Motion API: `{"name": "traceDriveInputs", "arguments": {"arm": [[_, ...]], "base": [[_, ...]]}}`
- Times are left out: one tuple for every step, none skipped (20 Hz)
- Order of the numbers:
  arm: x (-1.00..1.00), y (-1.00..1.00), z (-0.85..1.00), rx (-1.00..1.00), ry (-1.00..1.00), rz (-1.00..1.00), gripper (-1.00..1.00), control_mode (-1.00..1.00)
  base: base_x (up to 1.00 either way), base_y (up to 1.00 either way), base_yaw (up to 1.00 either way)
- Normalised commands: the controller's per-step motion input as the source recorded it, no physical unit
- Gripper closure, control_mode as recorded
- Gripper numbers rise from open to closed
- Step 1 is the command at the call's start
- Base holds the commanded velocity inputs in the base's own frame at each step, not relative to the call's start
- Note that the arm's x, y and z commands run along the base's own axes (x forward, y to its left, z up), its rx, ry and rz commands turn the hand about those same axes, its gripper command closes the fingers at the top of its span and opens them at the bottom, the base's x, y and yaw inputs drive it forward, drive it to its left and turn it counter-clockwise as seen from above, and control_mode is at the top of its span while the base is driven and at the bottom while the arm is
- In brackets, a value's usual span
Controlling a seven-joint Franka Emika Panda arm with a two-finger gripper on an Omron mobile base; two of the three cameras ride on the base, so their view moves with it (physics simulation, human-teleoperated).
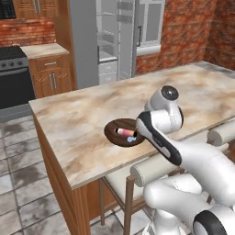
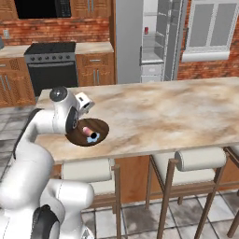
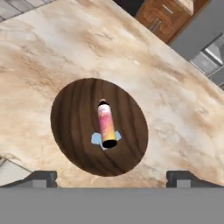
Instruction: Open the fridge, grab two sodas, and place both sodas inside the bowl with ice on the dining counter.
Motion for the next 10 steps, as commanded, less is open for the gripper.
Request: {"name": "traceDriveInputs", "arguments": {"arm": [[-0.47,-0.17,1.00,0.43,-0.17,-0.08,-1.00,-1.00],[-0.52,-0.16,1.00,0.44,-0.17,-0.10,-1.00,-1.00],[-0.57,-0.12,1.00,0.43,-0.17,-0.14,-1.00,-1.00],[-0.63,-0.04,0.95,0.43,-0.18,-0.20,-1.00,-1.00],[-0.70,-0.03,0.87,0.44,-0.18,-0.21,-1.00,-1.00],[-0.77,0.00,0.76,0.42,-0.18,-0.24,-1.00,-1.00],[-0.85,0.00,0.71,0.41,-0.20,-0.29,-1.00,-1.00],[-0.85,0.00,0.70,0.41,-0.20,-0.31,-1.00,-1.00],[-0.88,0.00,0.68,0.40,-0.19,-0.33,-1.00,-1.00],[-0.91,0.00,0.67,0.39,-0.18,-0.33,-1.00,-1.00]], "base": [[0.00,0.00,0.00],[0.00,0.00,0.00],[0.00,0.00,0.00],[0.00,0.00,0.00],[0.00,0.00,0.00],[0.00,0.00,0.00],[0.00,0.00,0.00],[0.00,0.00,0.00],[0.00,0.00,0.00],[0.00,0.00,0.00]]}}
